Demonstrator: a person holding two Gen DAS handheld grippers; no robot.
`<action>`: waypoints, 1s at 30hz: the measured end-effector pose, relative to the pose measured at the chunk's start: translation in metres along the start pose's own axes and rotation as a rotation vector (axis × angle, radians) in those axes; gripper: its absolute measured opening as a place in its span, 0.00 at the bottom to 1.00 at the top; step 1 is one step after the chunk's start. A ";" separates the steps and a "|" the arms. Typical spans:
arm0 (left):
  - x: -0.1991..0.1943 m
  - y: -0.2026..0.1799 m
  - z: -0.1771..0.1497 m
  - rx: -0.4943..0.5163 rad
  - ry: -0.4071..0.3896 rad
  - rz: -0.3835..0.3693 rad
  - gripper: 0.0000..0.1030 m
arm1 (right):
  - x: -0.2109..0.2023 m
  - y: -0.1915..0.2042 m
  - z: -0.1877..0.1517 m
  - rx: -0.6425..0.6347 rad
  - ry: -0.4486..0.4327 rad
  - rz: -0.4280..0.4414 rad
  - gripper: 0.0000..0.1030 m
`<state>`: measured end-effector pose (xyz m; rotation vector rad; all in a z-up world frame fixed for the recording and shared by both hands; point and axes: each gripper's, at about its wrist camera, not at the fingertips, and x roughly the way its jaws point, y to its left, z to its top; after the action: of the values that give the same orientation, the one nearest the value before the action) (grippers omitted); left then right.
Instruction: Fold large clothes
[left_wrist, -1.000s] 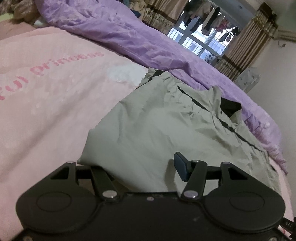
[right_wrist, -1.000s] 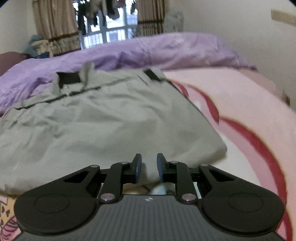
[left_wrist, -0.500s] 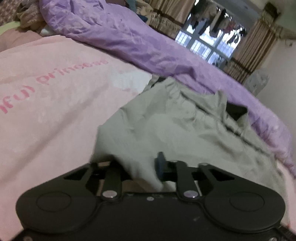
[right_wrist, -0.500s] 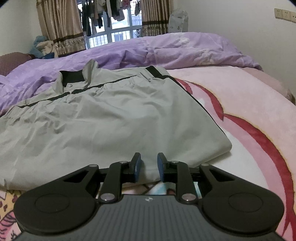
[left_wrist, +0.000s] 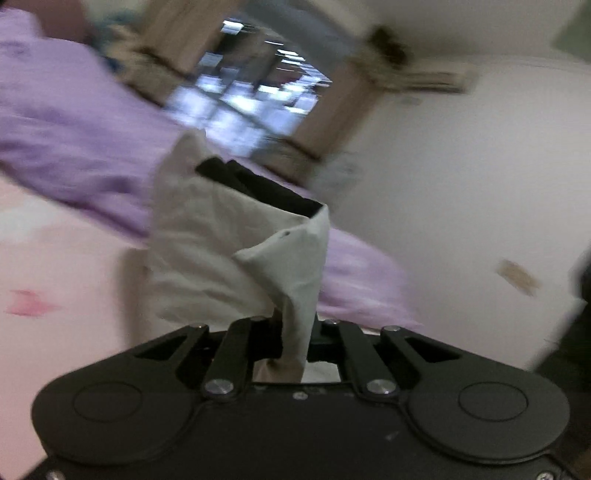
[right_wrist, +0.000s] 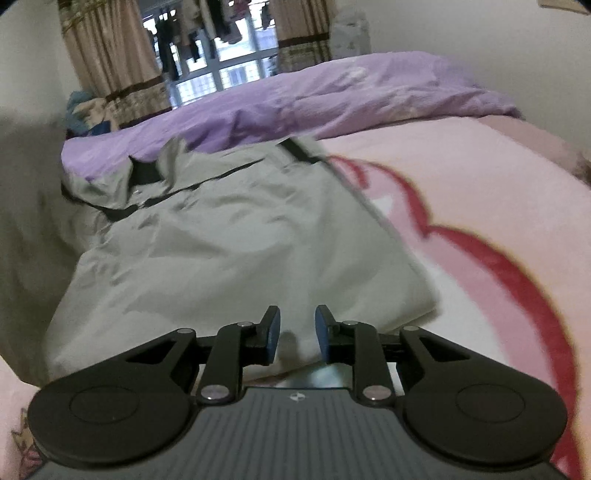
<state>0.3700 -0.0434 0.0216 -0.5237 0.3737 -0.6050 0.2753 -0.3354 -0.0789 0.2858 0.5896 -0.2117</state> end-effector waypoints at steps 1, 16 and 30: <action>0.017 -0.020 -0.007 0.025 0.032 -0.066 0.04 | -0.001 -0.007 0.002 0.004 -0.005 -0.008 0.27; 0.146 -0.072 -0.109 0.222 0.442 -0.077 0.57 | -0.019 -0.052 0.013 0.085 -0.027 -0.048 0.34; 0.040 0.006 -0.098 0.304 0.272 0.276 0.59 | -0.032 -0.039 0.021 0.240 -0.050 0.267 0.47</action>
<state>0.3561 -0.0988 -0.0679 -0.0939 0.5889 -0.4541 0.2493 -0.3750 -0.0518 0.5855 0.4708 -0.0307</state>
